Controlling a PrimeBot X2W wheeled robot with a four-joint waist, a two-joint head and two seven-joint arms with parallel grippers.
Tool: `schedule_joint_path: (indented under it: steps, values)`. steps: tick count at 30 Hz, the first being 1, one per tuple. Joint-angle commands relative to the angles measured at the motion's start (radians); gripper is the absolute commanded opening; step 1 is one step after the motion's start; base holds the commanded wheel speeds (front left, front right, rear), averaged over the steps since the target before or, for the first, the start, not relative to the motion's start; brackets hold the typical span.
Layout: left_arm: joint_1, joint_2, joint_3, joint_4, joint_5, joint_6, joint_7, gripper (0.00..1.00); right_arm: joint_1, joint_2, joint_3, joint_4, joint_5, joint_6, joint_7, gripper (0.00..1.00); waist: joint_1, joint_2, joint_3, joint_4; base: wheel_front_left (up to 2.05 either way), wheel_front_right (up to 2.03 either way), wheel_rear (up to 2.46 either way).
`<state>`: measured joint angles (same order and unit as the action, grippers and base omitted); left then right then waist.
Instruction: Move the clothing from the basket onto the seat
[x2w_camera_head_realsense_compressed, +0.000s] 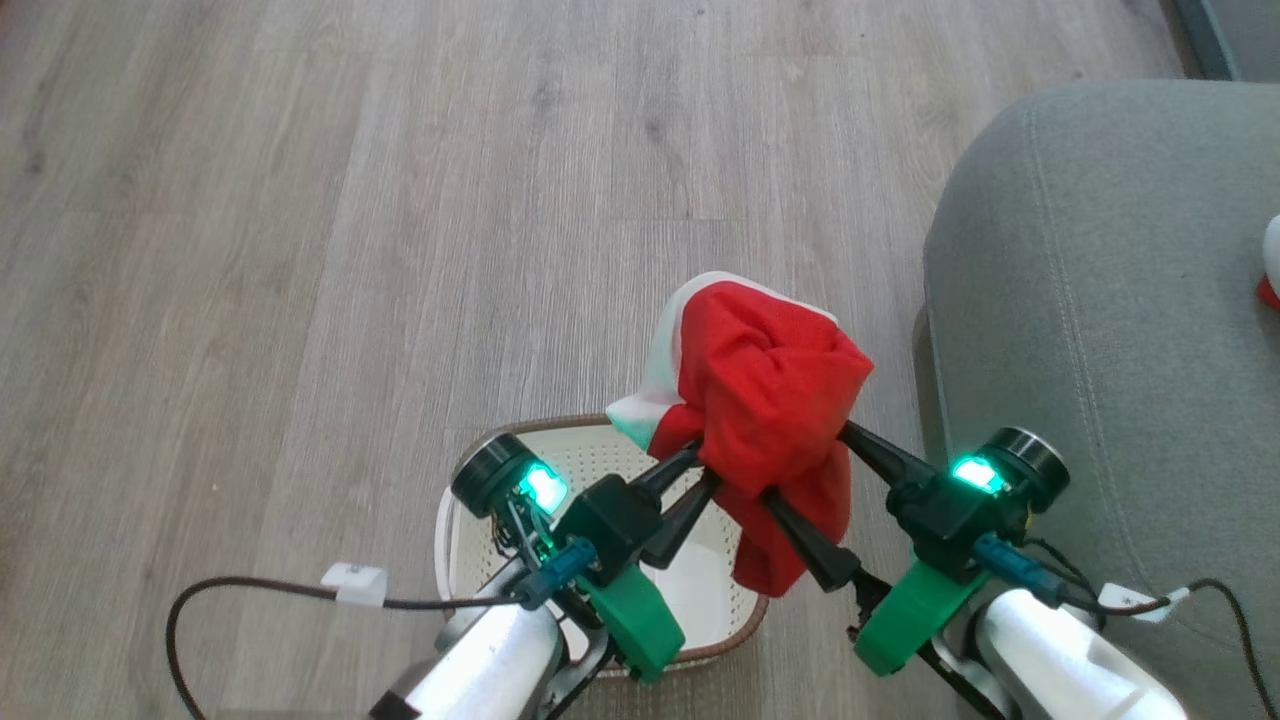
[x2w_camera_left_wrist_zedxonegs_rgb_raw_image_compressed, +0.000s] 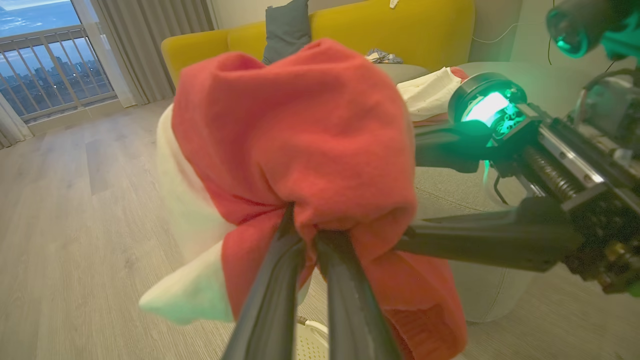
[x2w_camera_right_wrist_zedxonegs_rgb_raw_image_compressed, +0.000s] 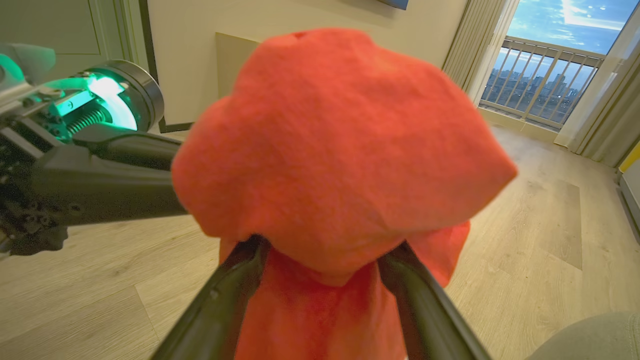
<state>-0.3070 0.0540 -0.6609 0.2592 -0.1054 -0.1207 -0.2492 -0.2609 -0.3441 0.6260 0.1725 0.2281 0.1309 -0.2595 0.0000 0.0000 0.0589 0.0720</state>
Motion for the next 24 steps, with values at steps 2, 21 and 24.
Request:
schedule_joint_path:
  steps: [2,21,24]
  values:
    - [-0.048,0.000,0.015,-0.025,0.000,-0.006,-0.013,0.00,-0.037,0.014,0.016,-0.024,-0.002,0.000,-0.002,1.00,0.0000,0.0000,-0.007,-0.001,0.00,0.00,0.00]
    - [-0.017,-0.001,0.037,-0.039,-0.013,0.012,-0.013,1.00,0.001,0.043,-0.065,-0.085,0.033,0.000,-0.002,0.00,0.0000,0.0000,-0.027,-0.010,0.00,0.00,0.00]
    - [-0.012,-0.001,0.046,-0.046,-0.012,0.018,-0.013,1.00,0.012,0.042,-0.108,-0.107,0.026,0.000,-0.002,0.00,0.0000,0.0000,-0.028,-0.010,0.00,0.00,0.00]
